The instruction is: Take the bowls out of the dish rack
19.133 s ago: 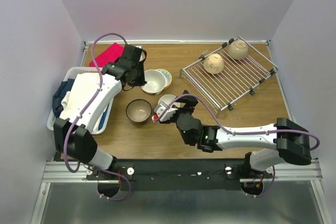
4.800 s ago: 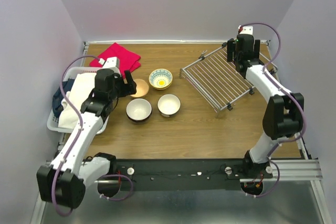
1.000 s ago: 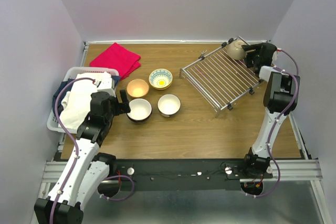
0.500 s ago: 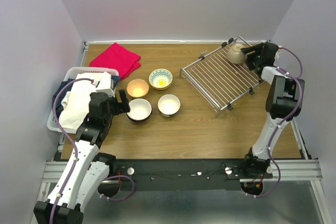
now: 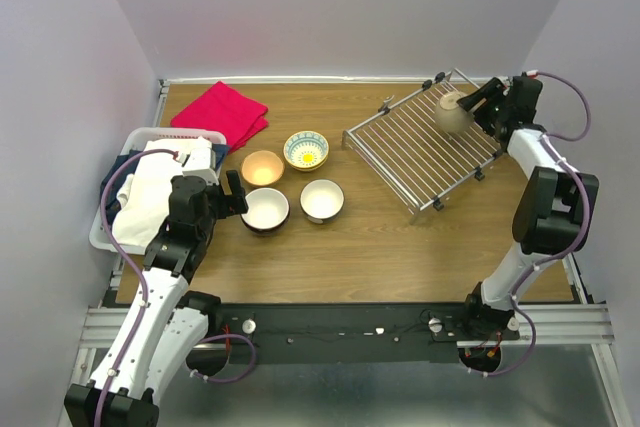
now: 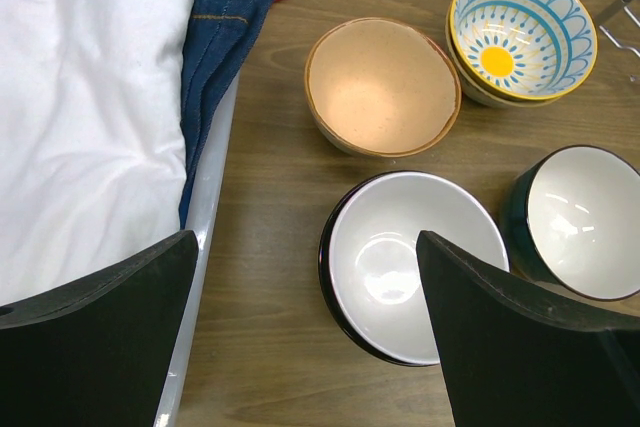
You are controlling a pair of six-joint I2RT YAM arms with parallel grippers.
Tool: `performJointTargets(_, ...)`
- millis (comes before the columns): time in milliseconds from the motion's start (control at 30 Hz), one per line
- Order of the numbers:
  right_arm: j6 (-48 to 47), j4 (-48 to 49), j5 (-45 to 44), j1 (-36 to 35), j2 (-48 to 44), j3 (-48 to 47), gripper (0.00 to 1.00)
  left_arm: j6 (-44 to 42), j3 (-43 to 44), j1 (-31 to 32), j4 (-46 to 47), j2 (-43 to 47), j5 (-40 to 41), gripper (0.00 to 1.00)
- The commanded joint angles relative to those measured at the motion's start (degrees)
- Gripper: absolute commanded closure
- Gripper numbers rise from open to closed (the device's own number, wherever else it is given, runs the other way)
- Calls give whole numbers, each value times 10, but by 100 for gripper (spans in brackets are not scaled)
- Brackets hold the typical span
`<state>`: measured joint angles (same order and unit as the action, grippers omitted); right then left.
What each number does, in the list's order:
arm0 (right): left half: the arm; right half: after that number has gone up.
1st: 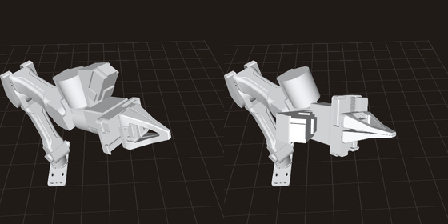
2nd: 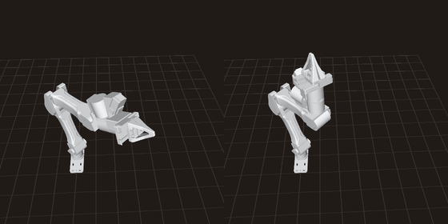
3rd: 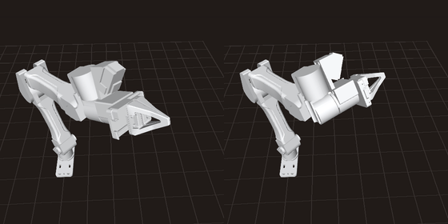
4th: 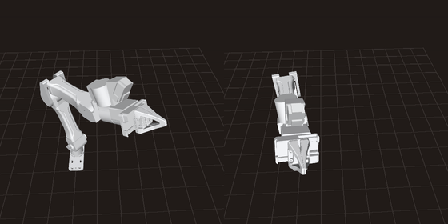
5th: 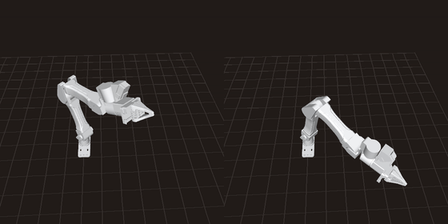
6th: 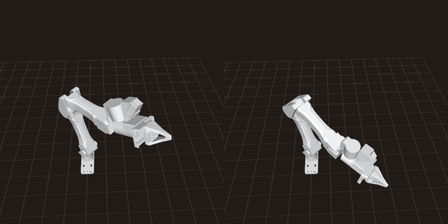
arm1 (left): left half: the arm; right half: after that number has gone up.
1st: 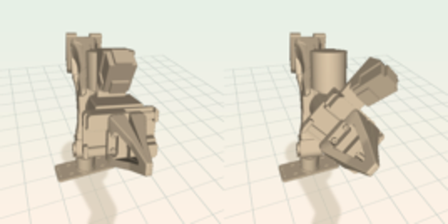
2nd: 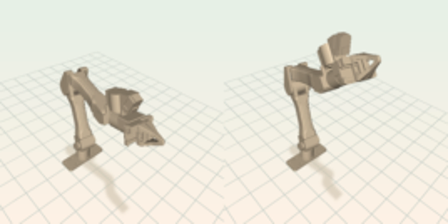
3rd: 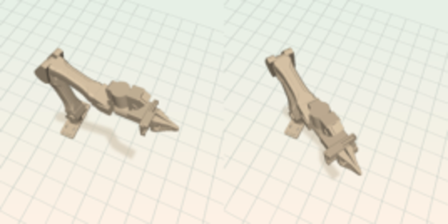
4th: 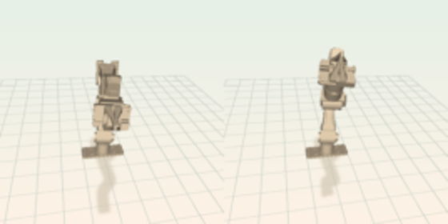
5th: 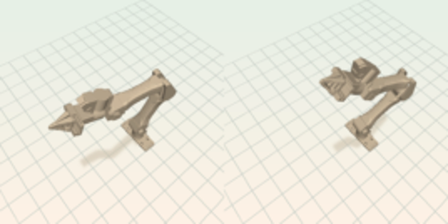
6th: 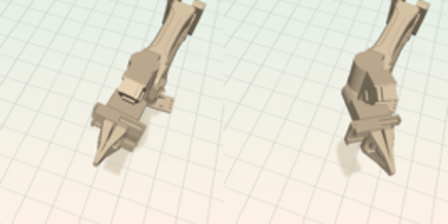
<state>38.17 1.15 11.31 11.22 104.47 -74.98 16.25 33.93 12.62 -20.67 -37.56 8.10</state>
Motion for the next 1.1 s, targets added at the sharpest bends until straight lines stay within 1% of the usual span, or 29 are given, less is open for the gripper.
performJointTargets(0,-109,-35,19,-25,-65,4,76,0,-5,2,11,-1,-1,1)
performJointTargets(167,-193,-72,-25,-61,-109,15,77,4,-4,2,12,-8,-10,1)
performJointTargets(333,-266,-85,-80,-123,-160,36,77,13,-1,2,19,-25,-23,1)
performJointTargets(533,-367,-72,-172,-202,-208,77,78,35,20,2,25,-61,-49,1)
performJointTargets(567,-403,-70,-202,-213,-218,82,78,38,27,2,26,-66,-54,1)
performJointTargets(600,-420,-64,-220,-238,-224,93,78,47,32,2,27,-78,-58,1)
performJointTargets(667,-454,-45,-269,-259,-239,107,78,54,42,2,32,-90,-72,1)
performJointTargets(733,-507,-20,-300,-293,-249,130,78,66,52,3,34,-110,-80,1)
performJointTargets(767,-527,-17,-331,-305,-255,139,78,70,62,2,34,-117,-96,1)
performJointTargets(800,-567,5,-346,-327,-264,148,78,72,68,3,34,-131,-101,1)
performJointTargets(867,-607,40,-392,-353,-276,174,78,84,83,3,32,-146,-114,1)
performJointTargets(900,-649,56,-406,-377,-288,184,78,87,90,3,31,-160,-120,1)
performJointTargets(933,-669,90,-418,-389,-294,205,78,90,96,3,29,-165,-124,1)
performJointTargets(1000,-724,124,-451,-424,-304,222,78,99,116,3,26,-179,-139,1)
performJointTargets(1067,-761,168,-482,-443,-313,246,78,102,137,4,21,-198,-150,1)
